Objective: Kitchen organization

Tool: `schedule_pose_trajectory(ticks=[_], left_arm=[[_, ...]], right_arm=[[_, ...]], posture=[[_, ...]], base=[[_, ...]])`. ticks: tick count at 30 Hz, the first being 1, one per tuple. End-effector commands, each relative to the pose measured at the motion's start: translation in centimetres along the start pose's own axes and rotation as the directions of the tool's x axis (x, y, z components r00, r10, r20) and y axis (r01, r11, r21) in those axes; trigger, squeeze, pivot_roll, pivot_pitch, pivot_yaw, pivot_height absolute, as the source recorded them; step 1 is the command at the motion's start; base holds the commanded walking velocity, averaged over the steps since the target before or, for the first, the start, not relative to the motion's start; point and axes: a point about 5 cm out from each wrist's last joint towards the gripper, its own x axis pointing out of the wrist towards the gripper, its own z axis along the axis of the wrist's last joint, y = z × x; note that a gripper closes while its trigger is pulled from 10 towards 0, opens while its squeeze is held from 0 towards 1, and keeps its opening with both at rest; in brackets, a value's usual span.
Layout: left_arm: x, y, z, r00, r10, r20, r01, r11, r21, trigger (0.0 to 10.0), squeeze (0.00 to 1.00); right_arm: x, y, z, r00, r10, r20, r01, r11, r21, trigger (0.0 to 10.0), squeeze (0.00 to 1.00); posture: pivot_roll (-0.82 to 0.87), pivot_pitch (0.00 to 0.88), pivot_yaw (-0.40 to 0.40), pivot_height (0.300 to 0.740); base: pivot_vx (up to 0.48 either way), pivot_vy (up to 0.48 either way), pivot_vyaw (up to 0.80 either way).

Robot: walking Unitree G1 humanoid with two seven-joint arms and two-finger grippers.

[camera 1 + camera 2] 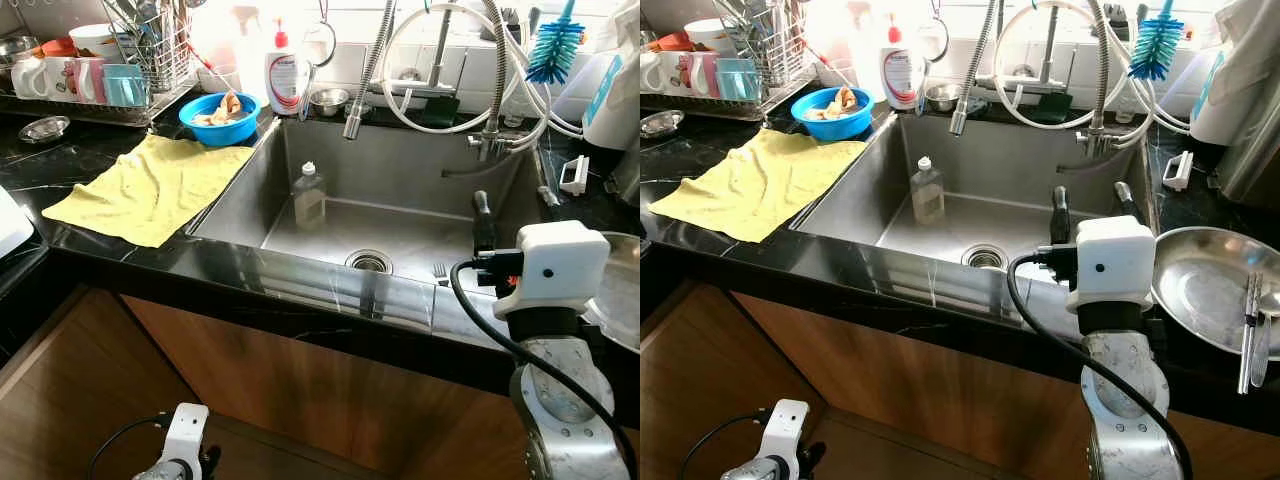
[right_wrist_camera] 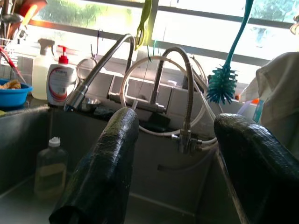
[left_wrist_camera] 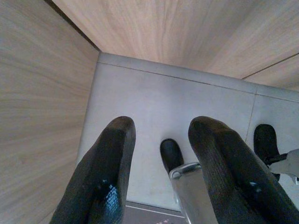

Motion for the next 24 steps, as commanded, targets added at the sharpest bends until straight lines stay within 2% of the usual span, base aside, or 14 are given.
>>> schedule_pose_trajectory(ticks=[1, 4, 7, 11, 17, 24], left_arm=[[-0.1, 0.0, -0.4, 1.0, 0.007, -0.011, -0.007, 1.0, 0.005, 10.0, 0.0], [0.1, -0.6, 0.0, 1.0, 0.001, -0.002, -0.001, 1.0, 0.005, 10.0, 0.0], [0.4, -1.7, 0.7, 1.0, -0.014, 0.012, 0.015, 1.0, -0.001, 10.0, 0.0], [0.6, -2.0, 1.1, 1.0, -0.021, 0.022, 0.021, 1.0, -0.006, 10.0, 0.0], [0.6, -2.0, 1.1, 0.999, -0.023, 0.022, 0.023, 1.0, -0.006, 10.0, 0.0], [0.4, -1.1, 0.8, 1.0, -0.011, 0.012, 0.011, 1.0, -0.008, 10.0, 0.0]], right_arm=[[0.0, 0.1, -0.4, 1.0, -0.005, -0.015, 0.006, 1.0, 0.031, 10.0, 0.0], [-0.1, 0.2, -0.7, 0.999, -0.012, -0.032, 0.014, 0.998, 0.063, 10.0, 0.0], [-0.2, 1.0, -0.5, 0.999, 0.029, -0.019, -0.028, 0.998, 0.06, 10.0, 0.0], [-0.2, 1.4, -0.5, 0.999, 0.042, -0.013, -0.041, 0.998, 0.056, 10.0, 0.0], [-0.3, 1.3, -0.5, 0.999, 0.054, 0.004, -0.054, 0.998, 0.035, 10.0, 0.0], [-0.3, 1.3, -0.5, 0.998, 0.053, 0.029, -0.053, 0.998, 0.025, 10.0, 0.0]], posture=[[-0.2, 0.0, 0.05, 0.74], [-0.2, 0.0, 0.049, 0.74], [-0.2, 0.0, 0.049, 0.74], [-0.2, 0.0, 0.047, 0.74], [-0.21, 0.0, 0.047, 0.74], [-0.2, 0.0, 0.045, 0.74]], base=[[0.0, 0.0, 0.0], [0.0, 0.0, 0.0], [0.0, 0.0, 0.0], [0.0, 0.311, 0.0], [0.0, 0.334, 0.0], [0.0, 0.329, 0.0]])
